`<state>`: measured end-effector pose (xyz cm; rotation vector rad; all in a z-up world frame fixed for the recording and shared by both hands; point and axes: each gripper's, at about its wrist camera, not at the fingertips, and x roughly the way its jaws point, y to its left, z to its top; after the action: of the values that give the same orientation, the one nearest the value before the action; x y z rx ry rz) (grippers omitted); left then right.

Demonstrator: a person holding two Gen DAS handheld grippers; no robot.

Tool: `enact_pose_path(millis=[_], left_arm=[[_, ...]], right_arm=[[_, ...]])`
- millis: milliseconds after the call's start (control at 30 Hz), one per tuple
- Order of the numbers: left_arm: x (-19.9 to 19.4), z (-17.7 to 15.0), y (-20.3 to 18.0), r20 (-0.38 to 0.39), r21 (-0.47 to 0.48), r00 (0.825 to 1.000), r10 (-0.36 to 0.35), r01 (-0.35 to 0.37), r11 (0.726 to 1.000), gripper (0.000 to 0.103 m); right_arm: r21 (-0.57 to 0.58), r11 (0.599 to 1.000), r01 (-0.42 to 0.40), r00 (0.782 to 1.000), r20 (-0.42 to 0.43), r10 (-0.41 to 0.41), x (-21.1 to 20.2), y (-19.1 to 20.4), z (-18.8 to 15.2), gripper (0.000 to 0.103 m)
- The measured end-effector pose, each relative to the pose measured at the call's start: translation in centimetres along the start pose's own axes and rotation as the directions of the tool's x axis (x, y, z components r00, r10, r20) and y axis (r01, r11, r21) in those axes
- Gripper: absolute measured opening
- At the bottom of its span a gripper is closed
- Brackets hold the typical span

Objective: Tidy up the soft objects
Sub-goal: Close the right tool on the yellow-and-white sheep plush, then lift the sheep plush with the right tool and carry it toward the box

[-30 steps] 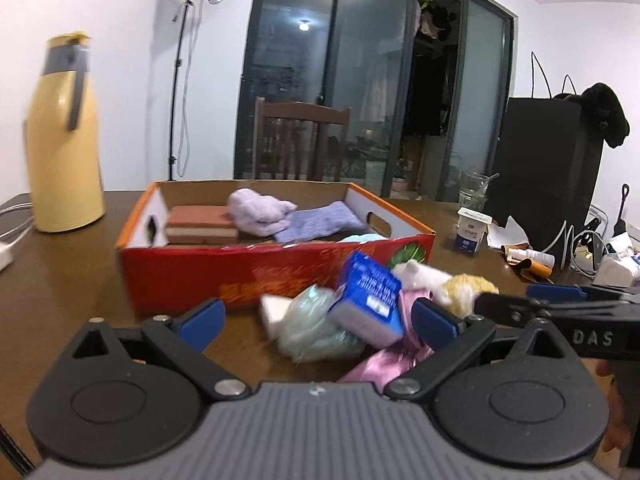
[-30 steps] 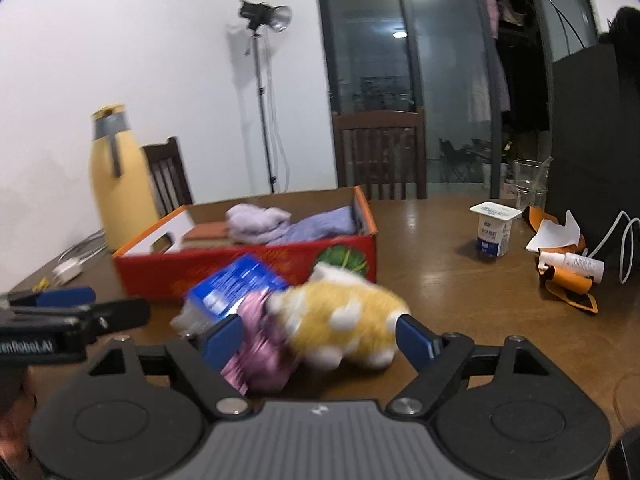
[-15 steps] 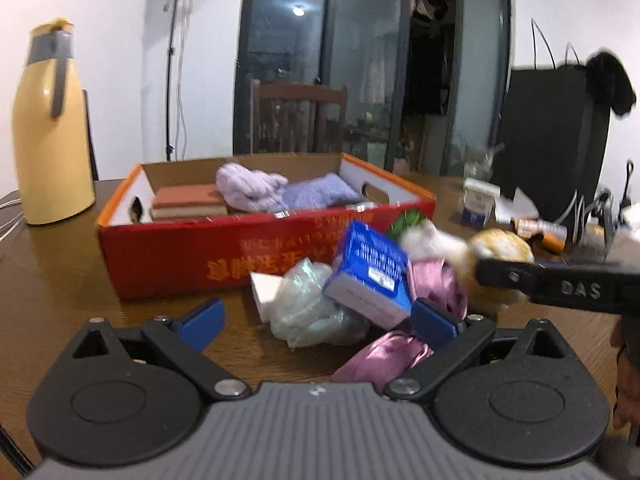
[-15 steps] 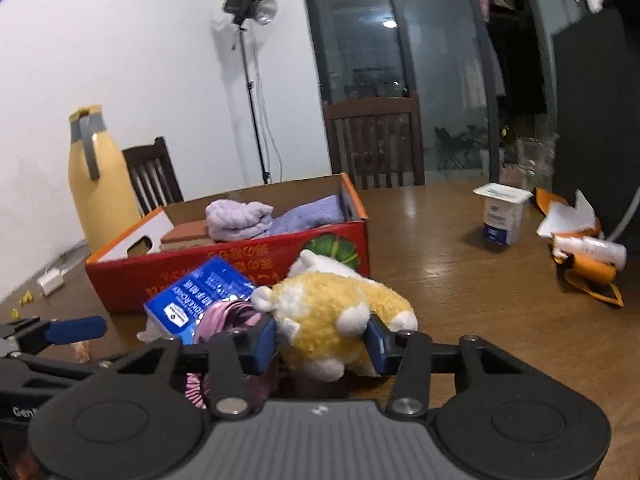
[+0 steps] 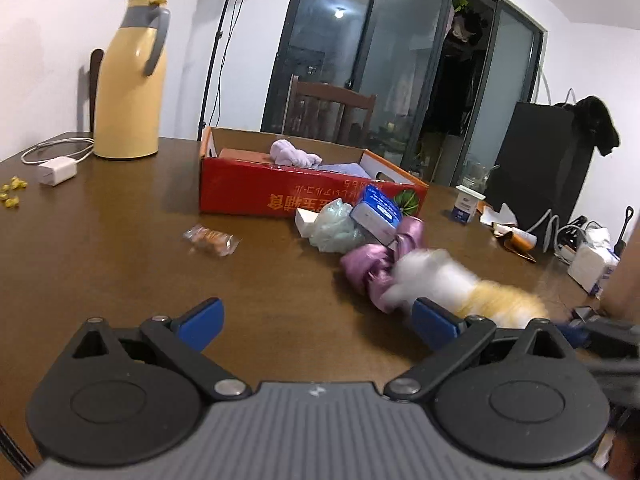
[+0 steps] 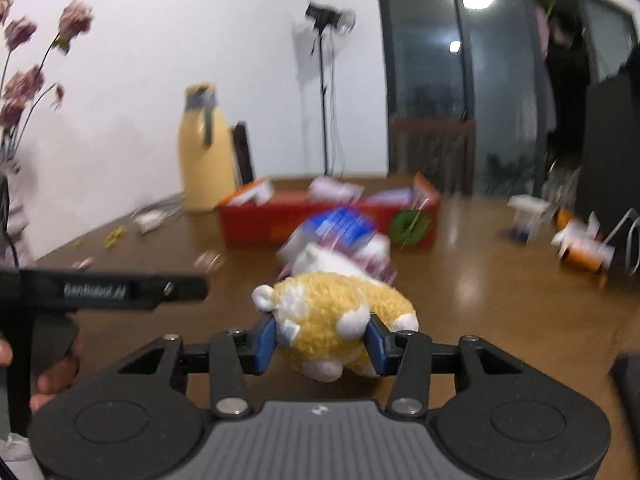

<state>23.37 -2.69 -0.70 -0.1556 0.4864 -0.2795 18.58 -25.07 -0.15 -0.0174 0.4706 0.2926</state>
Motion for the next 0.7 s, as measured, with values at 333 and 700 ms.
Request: enact_pose_path(millis=[333,700], left_arm=[[-5.6,-2.3,2.2,0.038,-0.036,0.998,0.04,-0.039,0.999,0.102],[-5.4,-1.6,1.9,0.123,-0.049,0.99,0.064,-0.058,0.997,0.1]], right_arm=[[-0.015,0.987,-0.16,0.986,-0.047,0.159,-2.7,4.3,-0.7,0.054],[0.123,0.98,-0.159,0.985,-0.052,0.166,-2.5,1.6,-0.7,0.056]])
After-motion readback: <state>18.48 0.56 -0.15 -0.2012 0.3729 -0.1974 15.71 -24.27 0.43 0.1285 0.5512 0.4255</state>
